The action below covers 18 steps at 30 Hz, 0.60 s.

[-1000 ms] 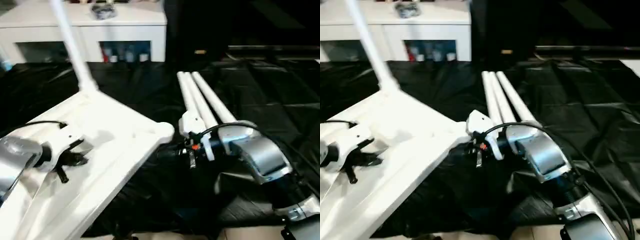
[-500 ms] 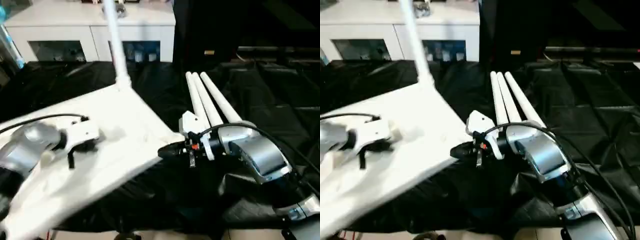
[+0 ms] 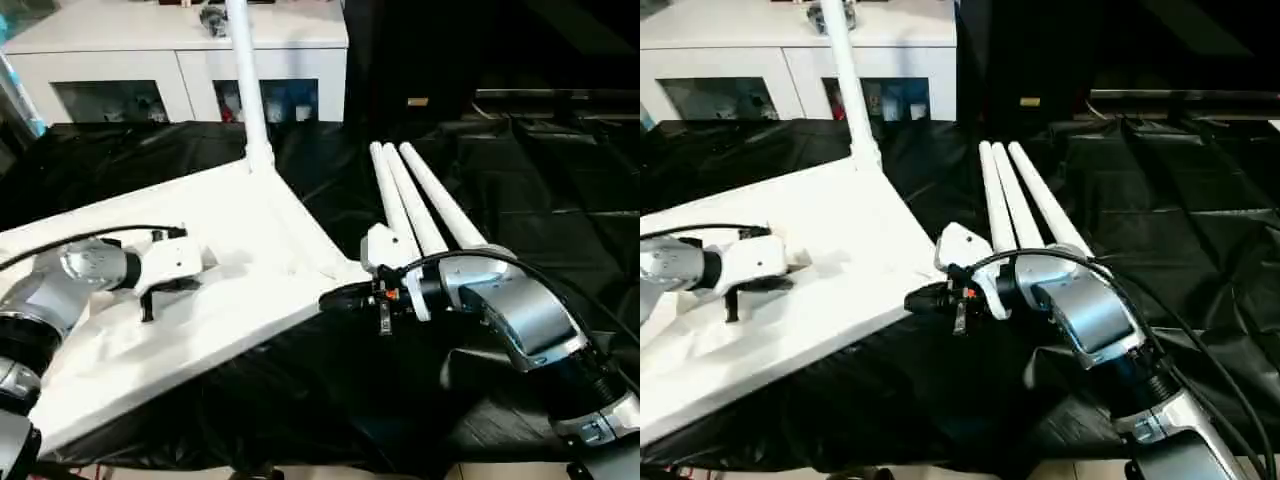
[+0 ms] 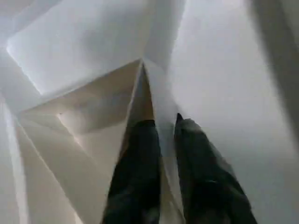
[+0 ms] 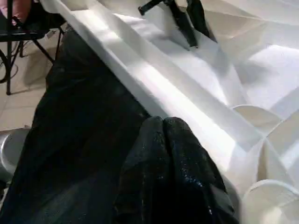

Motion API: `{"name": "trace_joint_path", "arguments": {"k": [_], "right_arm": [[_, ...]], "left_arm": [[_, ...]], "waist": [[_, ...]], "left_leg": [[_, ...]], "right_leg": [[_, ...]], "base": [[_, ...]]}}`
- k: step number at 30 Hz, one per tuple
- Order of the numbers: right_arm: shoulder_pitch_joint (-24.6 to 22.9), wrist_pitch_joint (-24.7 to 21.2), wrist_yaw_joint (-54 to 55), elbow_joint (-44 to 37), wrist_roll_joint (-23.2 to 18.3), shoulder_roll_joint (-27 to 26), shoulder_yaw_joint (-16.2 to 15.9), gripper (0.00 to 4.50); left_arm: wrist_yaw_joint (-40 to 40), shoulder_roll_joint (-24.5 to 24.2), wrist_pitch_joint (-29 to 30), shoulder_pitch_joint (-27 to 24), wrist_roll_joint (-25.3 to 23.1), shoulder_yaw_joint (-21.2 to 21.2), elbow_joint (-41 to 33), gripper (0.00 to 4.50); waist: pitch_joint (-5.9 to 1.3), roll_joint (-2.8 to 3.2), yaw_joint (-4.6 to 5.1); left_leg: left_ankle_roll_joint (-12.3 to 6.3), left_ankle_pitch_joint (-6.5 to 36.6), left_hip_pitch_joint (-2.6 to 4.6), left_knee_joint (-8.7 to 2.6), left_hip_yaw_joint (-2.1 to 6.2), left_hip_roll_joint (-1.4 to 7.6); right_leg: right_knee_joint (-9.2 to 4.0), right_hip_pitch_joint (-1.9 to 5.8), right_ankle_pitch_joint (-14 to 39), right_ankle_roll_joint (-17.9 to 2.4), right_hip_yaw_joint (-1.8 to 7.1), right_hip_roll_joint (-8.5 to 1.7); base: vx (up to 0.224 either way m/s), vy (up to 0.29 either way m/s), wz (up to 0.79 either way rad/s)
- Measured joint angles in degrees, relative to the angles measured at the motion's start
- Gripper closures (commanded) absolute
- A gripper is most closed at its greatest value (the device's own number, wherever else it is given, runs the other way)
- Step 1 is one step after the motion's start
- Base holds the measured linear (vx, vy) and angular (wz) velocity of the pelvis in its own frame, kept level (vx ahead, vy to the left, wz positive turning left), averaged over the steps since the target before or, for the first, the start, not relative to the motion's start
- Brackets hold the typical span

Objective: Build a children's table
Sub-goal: Rotate table base

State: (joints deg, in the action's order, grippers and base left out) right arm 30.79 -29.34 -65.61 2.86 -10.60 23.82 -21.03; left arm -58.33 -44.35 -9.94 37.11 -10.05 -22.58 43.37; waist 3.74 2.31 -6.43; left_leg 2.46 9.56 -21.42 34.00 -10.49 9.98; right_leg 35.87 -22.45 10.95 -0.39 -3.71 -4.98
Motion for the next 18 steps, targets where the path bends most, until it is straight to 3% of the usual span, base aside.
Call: {"name": "trace_joint_path", "arguments": {"k": [4, 7, 10, 12, 15, 18], "right_arm": [[0.0, 0.0, 3.8, 0.1, 0.2, -0.8, 1.5, 4.50], [0.0, -0.8, 11.3, 0.3, 1.2, -2.6, 5.8, 4.50], [0.5, -5.8, 20.4, 2.1, 2.3, -4.4, 11.3, 4.31], [0.9, -12.3, 25.3, 3.0, 2.2, -5.9, 14.6, 4.13], [2.4, -19.2, 31.3, 5.3, 2.5, -8.2, 17.2, 3.94], [4.7, -20.3, 35.8, 9.3, 3.0, -9.8, 18.6, 3.66]], "left_arm": [[-1.7, 0.1, 1.9, -2.1, 4.2, 3.6, -2.2, 3.33], [-2.1, -0.6, 3.9, -6.4, 8.6, 7.5, -7.0, 3.06], [-2.0, -0.9, 8.2, -10.2, 12.7, 11.3, -13.2, 2.80], [-0.6, -0.5, 14.2, -11.9, 15.4, 14.5, -18.5, 2.64], [4.5, 4.2, 23.2, -12.6, 20.3, 18.8, -26.0, 2.41], [10.0, 10.4, 29.0, -14.0, 25.5, 20.9, -32.5, 2.13]], "waist": [[0.01, 0.02, 0.07], [0.02, 0.05, 0.26], [0.04, 0.14, 0.34], [0.05, 0.15, 0.48], [-0.02, 0.54, 0.74], [-0.13, 0.63, 1.42]], "left_leg": [[0.00, 0.0, -0.10, 0.00, -0.04, 0.00], [0.04, 0.0, -0.19, -0.02, -0.04, 0.01], [0.08, 0.0, -0.20, -0.02, -0.04, 0.01], [0.08, 0.0, -0.20, 0.00, -0.03, 0.01], [0.10, -0.1, -0.19, 0.05, -0.03, -0.02], [0.10, -0.1, -0.19, 0.08, -0.03, -0.02]], "right_leg": [[0.04, -0.17, 0.0, 0.0, 0.03, 0.00], [0.11, -0.33, 0.0, 0.0, 0.03, 0.00], [0.17, -0.34, 0.0, 0.0, 0.02, 0.00], [0.25, -0.34, 0.0, 0.0, 0.02, 0.00], [0.26, -0.31, 0.0, 0.0, 0.04, -0.01], [0.29, -0.36, 0.0, 0.0, 0.05, -0.01]], "base": [[0.000, 0.000, 0.00], [0.000, 0.000, 0.00], [0.000, 0.000, 0.00], [0.000, 0.000, 0.00], [0.000, 0.000, 0.00], [0.000, 0.000, 0.00]]}}
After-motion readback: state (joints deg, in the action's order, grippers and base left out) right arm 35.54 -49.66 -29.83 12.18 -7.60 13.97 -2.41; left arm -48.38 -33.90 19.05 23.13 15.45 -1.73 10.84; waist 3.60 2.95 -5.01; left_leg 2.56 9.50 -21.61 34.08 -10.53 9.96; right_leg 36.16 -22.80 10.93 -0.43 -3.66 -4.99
